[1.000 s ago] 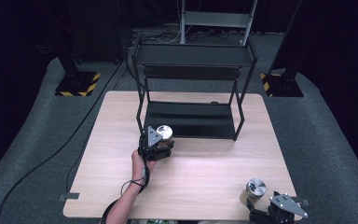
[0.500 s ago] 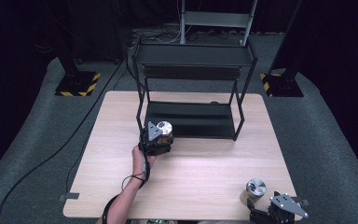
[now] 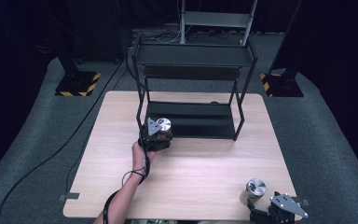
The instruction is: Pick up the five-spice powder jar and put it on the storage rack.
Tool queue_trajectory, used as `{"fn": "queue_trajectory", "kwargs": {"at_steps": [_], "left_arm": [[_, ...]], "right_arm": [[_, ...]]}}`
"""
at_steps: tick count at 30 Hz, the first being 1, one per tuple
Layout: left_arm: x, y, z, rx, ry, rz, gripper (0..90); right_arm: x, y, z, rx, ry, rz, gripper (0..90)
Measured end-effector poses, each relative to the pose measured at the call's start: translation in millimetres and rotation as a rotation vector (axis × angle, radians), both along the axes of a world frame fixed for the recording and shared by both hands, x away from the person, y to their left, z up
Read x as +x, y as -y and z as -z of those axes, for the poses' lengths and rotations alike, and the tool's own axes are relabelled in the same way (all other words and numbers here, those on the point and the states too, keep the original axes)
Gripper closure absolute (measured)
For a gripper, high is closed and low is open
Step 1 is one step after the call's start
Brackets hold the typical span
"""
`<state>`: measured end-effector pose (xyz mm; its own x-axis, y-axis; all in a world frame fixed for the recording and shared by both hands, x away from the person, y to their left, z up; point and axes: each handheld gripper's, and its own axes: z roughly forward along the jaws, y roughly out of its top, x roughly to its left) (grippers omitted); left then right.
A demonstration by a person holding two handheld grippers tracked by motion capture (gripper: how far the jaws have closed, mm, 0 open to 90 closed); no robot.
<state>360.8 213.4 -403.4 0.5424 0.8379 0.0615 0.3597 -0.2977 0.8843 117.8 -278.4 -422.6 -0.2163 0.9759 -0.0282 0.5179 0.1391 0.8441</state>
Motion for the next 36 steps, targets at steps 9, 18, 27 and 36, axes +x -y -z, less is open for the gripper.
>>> {"fn": "queue_trajectory", "kwargs": {"at_steps": [9,18,27,36], "left_arm": [[8.9,4.2,-3.0,0.014,-0.003,0.0,30.8],[16.5,7.5,-5.7,0.028,-0.007,-0.005,30.9],[24.6,10.7,-8.2,0.041,-0.011,-0.011,30.9],[33.2,16.1,-10.2,0.049,-0.013,-0.014,30.9]], "right_arm": [[-0.1,0.1,0.0,-0.001,0.0,0.0,0.0],[0.8,-0.1,0.6,-0.002,-0.002,-0.003,0.0],[0.2,0.1,0.2,0.0,-0.002,0.001,0.0],[0.3,0.5,0.3,0.002,-0.002,-0.001,0.0]]}}
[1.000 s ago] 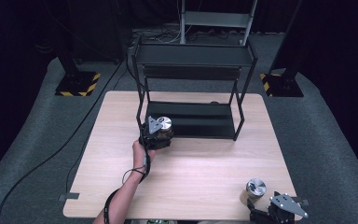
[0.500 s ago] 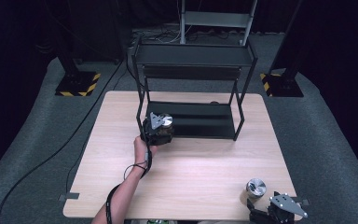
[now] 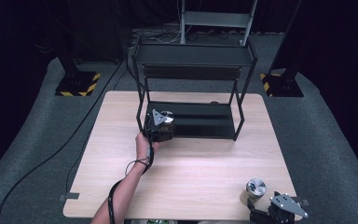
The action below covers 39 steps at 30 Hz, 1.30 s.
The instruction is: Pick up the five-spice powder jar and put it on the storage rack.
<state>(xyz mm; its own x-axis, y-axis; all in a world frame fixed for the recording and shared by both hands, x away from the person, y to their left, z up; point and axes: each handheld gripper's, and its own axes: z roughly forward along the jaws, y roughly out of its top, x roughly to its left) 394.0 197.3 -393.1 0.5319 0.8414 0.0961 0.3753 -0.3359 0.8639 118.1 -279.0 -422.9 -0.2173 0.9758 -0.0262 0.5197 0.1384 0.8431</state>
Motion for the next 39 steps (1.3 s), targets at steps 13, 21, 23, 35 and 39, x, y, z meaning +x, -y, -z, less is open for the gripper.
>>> {"fn": "queue_trajectory", "kwargs": {"at_steps": [13,21,23,35,39], "left_arm": [[18.6,-3.6,-0.8,-0.046,-0.041,-0.01,30.9],[26.1,-2.0,0.2,-0.053,-0.046,-0.023,30.9],[27.8,-1.0,0.4,-0.056,-0.047,-0.028,30.9],[39.0,-1.4,1.9,-0.06,-0.059,-0.049,30.9],[42.2,-1.6,3.0,-0.067,-0.06,-0.06,30.9]], "right_arm": [[0.0,0.4,-0.1,0.001,-0.001,0.0,0.0],[-0.3,0.8,0.0,0.001,0.001,0.0,0.0],[-0.4,0.9,0.1,0.001,0.001,0.0,0.0],[0.6,0.2,0.6,-0.004,-0.002,-0.003,0.0],[0.5,-0.1,0.2,-0.005,-0.001,-0.003,0.0]]}}
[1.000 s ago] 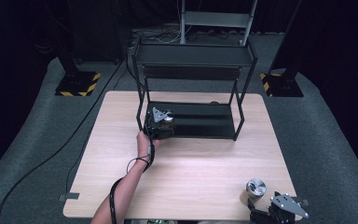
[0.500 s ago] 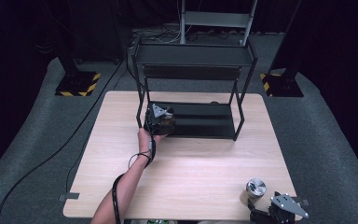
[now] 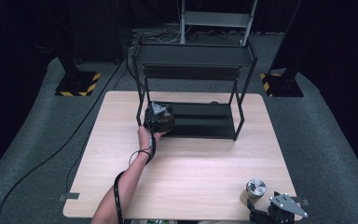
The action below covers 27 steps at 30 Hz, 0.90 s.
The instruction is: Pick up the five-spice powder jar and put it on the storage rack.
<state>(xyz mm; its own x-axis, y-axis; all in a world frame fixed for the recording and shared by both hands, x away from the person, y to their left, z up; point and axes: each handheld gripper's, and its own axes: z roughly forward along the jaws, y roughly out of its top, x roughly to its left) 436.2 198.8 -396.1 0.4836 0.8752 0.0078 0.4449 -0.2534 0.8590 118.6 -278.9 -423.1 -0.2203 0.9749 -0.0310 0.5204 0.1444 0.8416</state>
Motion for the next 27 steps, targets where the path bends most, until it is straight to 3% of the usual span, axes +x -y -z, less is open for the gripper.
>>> {"fn": "queue_trajectory", "kwargs": {"at_steps": [27], "left_arm": [[29.7,2.3,5.6,-0.004,-0.026,-0.059,30.9]], "right_arm": [[1.8,-1.2,0.4,-0.005,-0.008,-0.003,0.0]]}}
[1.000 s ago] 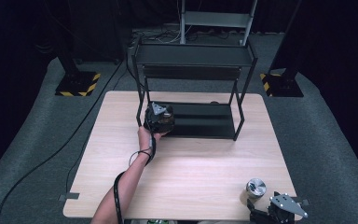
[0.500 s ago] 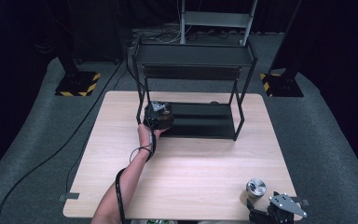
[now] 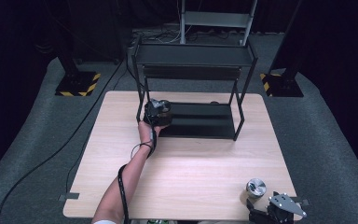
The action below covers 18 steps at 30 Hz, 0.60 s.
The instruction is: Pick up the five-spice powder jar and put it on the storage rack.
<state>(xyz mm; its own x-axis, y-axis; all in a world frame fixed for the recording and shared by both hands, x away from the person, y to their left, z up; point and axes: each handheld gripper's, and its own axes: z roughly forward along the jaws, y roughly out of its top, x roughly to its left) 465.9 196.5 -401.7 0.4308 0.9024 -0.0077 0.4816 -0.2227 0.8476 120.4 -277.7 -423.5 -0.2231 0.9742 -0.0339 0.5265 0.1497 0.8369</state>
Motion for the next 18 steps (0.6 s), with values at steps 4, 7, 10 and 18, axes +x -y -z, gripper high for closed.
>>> {"fn": "queue_trajectory", "kwargs": {"at_steps": [4,7,10,18], "left_arm": [[2.3,-0.1,3.1,0.001,0.0,-0.006,30.9],[3.4,1.6,5.9,0.007,0.001,-0.019,30.9],[4.7,1.7,7.4,0.004,0.001,-0.025,30.9],[5.3,5.0,9.4,0.007,0.014,-0.033,30.9]], "right_arm": [[-0.1,0.2,0.0,0.0,0.0,0.002,0.0],[-0.1,0.2,0.0,-0.001,-0.001,0.003,0.0],[-0.2,0.1,-0.1,-0.001,-0.001,0.004,0.0],[0.1,0.3,0.3,0.0,-0.001,0.003,0.0]]}}
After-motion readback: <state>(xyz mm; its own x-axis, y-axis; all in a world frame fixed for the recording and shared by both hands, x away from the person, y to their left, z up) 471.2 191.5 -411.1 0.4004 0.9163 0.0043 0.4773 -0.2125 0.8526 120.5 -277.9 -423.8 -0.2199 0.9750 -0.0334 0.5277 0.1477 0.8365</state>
